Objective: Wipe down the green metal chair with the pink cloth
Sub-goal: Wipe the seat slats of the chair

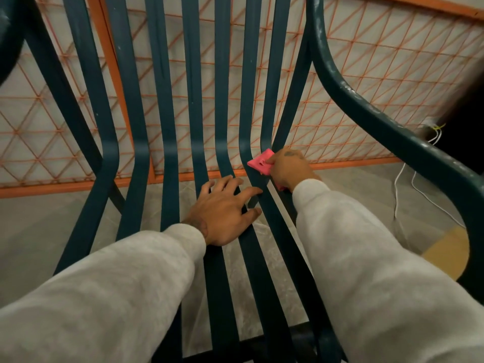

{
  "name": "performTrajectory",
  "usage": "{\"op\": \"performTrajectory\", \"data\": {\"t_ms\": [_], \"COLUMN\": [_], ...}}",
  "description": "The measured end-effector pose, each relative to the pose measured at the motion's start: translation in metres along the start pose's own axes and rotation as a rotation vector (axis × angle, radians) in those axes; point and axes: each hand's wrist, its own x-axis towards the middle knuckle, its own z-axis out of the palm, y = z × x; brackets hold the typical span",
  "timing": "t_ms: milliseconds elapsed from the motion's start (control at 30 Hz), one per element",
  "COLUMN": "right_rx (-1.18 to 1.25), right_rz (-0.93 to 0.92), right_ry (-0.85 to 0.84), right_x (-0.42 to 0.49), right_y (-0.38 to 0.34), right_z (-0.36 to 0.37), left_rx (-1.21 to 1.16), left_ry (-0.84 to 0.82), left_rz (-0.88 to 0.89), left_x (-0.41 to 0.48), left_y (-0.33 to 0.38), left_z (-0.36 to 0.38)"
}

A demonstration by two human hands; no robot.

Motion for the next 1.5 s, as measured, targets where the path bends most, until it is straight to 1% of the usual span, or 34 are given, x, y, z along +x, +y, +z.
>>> {"op": "performTrajectory", "data": {"t_ms": [100,167,300,367,500,567,733,867,1000,1100,1233,1333,1400,1500], "right_rx": [-0.134,-0.155,-0.132,-0.162,-0.269,-0.275,-0.243,-0.273,-0.320,-0.292,-0.295,-0.323,-0.356,-0.388], "right_rz": [-0.023,-0.035,-0.036,-0.034,-0.052,-0.050,-0.022,-0.015,-0.060,-0.049,-0.056,-0.085,-0.092,-0.116], "right_ry": [-0.002,-0.014,-0.142,-0.135,-0.057,-0.047,-0.123,-0.122,-0.067,-0.089,-0.165,-0.162,-0.132,-0.043], "right_x": [0.000,0.004,0.009,0.006,0.002,0.005,0.007,0.003,0.000,0.003,0.009,0.004,-0.004,-0.017], "right_y": [0.004,0.000,-0.017,-0.018,-0.001,-0.001,-0.019,-0.015,-0.007,-0.009,-0.014,-0.012,-0.005,0.008], "right_z": [0.001,-0.003,-0.009,-0.008,-0.004,-0.006,-0.007,-0.007,-0.003,-0.006,-0.008,-0.013,-0.010,-0.002], "left_rx": [0.007,0.006,-0.010,-0.014,0.000,-0.008,-0.008,-0.019,-0.018,-0.002,0.010,0.001,-0.001,-0.004], "left_ry": [-0.006,-0.013,-0.019,-0.027,-0.010,-0.016,-0.028,-0.024,-0.017,-0.029,-0.043,-0.046,-0.036,-0.027], "left_rz": [0.000,-0.006,-0.012,-0.011,-0.004,-0.007,-0.026,-0.014,-0.010,-0.019,-0.027,-0.013,-0.002,0.000], "left_x": [0.000,0.000,0.001,0.001,0.000,0.000,0.001,0.000,-0.002,0.000,0.001,0.001,0.000,0.000], "left_y": [0.001,0.001,0.000,0.000,0.001,0.001,0.002,0.001,0.002,0.003,0.003,0.001,0.000,0.000], "left_z": [0.000,0.000,-0.001,-0.001,-0.001,-0.001,-0.002,-0.001,-0.002,-0.003,-0.002,-0.003,-0.002,-0.002]}}
